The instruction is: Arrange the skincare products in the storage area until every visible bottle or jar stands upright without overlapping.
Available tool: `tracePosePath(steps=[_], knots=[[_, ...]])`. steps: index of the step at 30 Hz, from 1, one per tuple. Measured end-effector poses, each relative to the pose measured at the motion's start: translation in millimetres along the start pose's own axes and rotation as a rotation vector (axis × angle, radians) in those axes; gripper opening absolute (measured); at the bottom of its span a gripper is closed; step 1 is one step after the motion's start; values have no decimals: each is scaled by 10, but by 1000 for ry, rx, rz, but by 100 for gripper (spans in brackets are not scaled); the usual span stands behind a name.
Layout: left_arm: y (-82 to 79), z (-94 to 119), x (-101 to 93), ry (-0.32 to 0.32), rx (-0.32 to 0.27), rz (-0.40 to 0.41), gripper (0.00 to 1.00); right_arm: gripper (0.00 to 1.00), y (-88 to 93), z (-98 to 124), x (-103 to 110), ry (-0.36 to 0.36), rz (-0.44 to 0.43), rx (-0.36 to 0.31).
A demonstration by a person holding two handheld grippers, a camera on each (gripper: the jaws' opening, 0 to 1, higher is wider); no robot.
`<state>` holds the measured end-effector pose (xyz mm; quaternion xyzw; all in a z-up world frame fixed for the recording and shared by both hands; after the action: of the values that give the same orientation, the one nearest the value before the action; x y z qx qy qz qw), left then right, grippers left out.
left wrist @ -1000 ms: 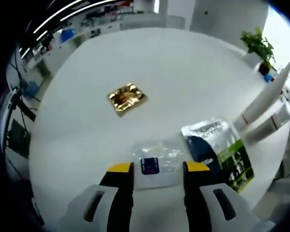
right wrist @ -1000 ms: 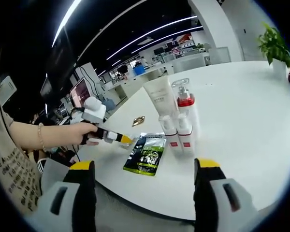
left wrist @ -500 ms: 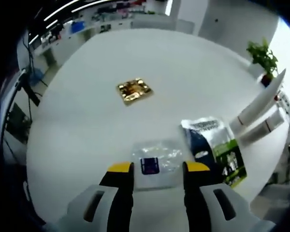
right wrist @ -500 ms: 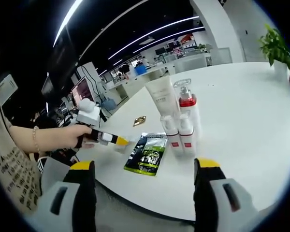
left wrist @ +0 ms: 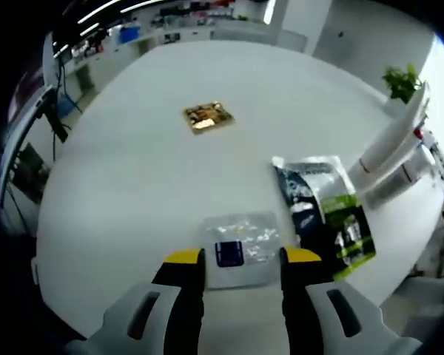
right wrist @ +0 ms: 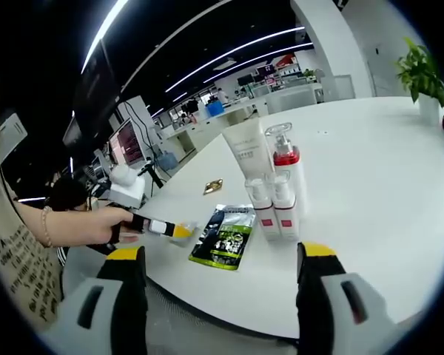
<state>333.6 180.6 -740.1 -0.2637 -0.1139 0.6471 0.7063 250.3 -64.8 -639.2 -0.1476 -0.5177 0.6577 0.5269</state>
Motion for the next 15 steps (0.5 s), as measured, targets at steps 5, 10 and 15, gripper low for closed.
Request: tracePosePath(steps=[5,10,15], knots=[[86,-10,-16,-6,2,-14,37,84,-4,1,-7,4,-2,-3],[79,-30,-18,-15,-3,-22,37,84,-2,-3,-15,6,-2,-3],[79,-49,-45,-22,-17,-24,38,84,-5,1,-21,9,-5,-6]])
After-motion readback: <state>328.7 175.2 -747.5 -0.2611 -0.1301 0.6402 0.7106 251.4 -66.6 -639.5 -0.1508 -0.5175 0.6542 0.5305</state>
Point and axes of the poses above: the point that each gripper's makers call its tool centre point, and the gripper's own axes: z roughly backward along the fingers, x roughly to its left, y roughly out of its underside, the point moved 4 cm from there along z, roughly backward along the fingers, and after that the axes turned 3 degrees about y, right-handed, at the moved point
